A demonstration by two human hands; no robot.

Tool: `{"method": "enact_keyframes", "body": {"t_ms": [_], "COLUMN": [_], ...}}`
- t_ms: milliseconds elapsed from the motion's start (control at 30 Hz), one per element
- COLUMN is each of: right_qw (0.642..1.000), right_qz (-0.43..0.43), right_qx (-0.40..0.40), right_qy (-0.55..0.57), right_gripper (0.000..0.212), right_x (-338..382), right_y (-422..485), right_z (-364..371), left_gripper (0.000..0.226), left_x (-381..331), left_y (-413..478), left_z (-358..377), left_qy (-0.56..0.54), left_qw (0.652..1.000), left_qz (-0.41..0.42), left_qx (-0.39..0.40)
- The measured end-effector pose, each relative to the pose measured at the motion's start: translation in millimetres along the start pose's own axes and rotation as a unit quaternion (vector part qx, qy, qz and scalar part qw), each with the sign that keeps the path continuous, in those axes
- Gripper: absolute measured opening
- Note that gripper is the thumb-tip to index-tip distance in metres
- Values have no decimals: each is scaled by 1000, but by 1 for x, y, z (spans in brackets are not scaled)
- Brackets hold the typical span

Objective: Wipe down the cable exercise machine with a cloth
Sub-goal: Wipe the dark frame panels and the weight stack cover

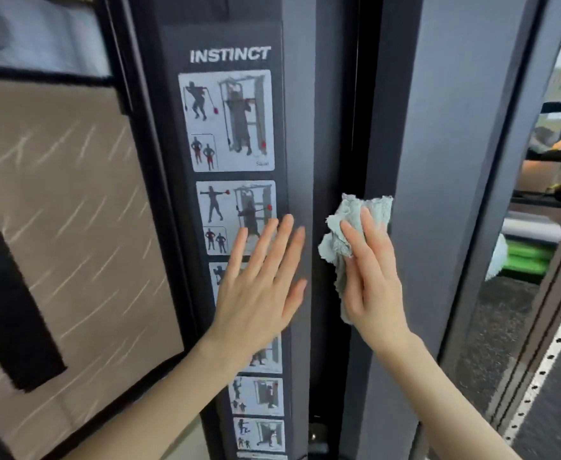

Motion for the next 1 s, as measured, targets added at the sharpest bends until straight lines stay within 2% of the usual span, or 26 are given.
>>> {"method": "enact_keyframes", "body": {"t_ms": [200,300,400,600,767,867,1000], "right_qw": [995,991,982,956,920,912,907], "right_qz": [-90,-130,-180,-233,-226,-204,-188], "right_qx": [27,34,44,52,84,91,100], "right_qy": [25,10,-24,-169,-310,-343,-365], "right_gripper": [45,40,37,49,47,49,52], "right_x": [-7,-16,-26,-52,-46,-40,-30], "right_y": [59,102,147,215,243,276,332], "right_z": [23,40,63,108,110,112,126], "left_gripper": [63,64,64,68,72,72,70], "left_x": [68,100,127,174,191,193,205], "left_y": [27,45,71,135,177,180,182], "left_z": [-14,-10,3,29,36,37,36], "left_qy": [9,23,33,31,-9,-45,-35], "left_qw": [996,995,996,995,993,994,997], "left_qz": [-89,-99,-86,-98,-111,-94,-60], "left_qx": [-8,-5,10,7,-27,-36,-37]}}
Point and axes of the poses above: each hand's wrist, its own y-axis towards the middle knuckle, its own z-axis out of the palm, x = y × z, the point moved 3 cm from there along y, towards the middle knuckle, and after that the axes turned 10 degrees about -z, right-handed, at the moved point
